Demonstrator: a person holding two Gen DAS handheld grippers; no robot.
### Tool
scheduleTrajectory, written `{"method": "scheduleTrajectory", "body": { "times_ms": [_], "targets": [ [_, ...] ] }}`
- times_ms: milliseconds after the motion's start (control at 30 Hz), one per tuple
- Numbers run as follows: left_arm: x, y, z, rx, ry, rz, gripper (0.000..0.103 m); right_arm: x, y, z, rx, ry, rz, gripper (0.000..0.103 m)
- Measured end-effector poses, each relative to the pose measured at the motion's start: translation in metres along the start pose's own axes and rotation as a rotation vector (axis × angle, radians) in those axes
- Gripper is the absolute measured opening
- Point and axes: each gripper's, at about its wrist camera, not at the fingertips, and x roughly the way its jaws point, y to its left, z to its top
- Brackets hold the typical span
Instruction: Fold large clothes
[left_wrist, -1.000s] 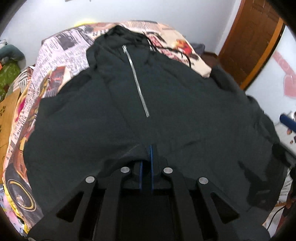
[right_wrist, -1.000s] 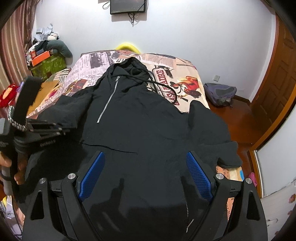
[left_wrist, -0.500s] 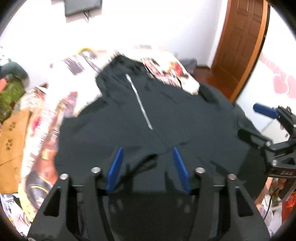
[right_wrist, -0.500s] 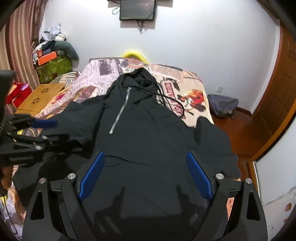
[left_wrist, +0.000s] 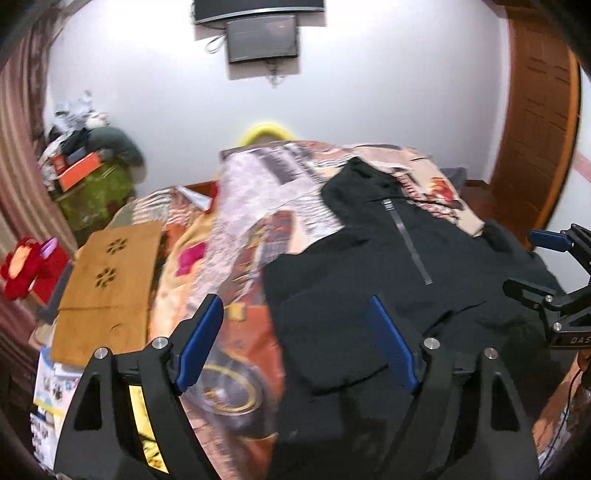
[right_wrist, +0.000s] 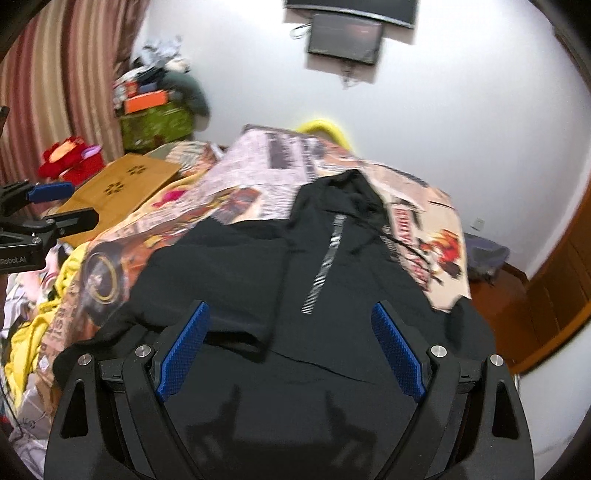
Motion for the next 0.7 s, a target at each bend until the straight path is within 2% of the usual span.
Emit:
{"method": "scheduleTrajectory", "body": {
  "times_ms": [200,433,700],
  "targets": [
    [0.013,0.036,-0.031,-0.039,0.068,0.039,0.080,0.047,0.057,0.009,-0.129,0.094,0.084,0.087],
    [0.028,0.055,-0.062,-0.084,0.129,0.041,0.080,0.088,0.116,0.003,-0.307,0.194,0.129,0.086],
    [0.042,0.076,-0.082,-0.139,0.180,0.054,0.080,0.128,0.152,-0.005,-0.350,0.324,0.184,0.085]
  ]
}}
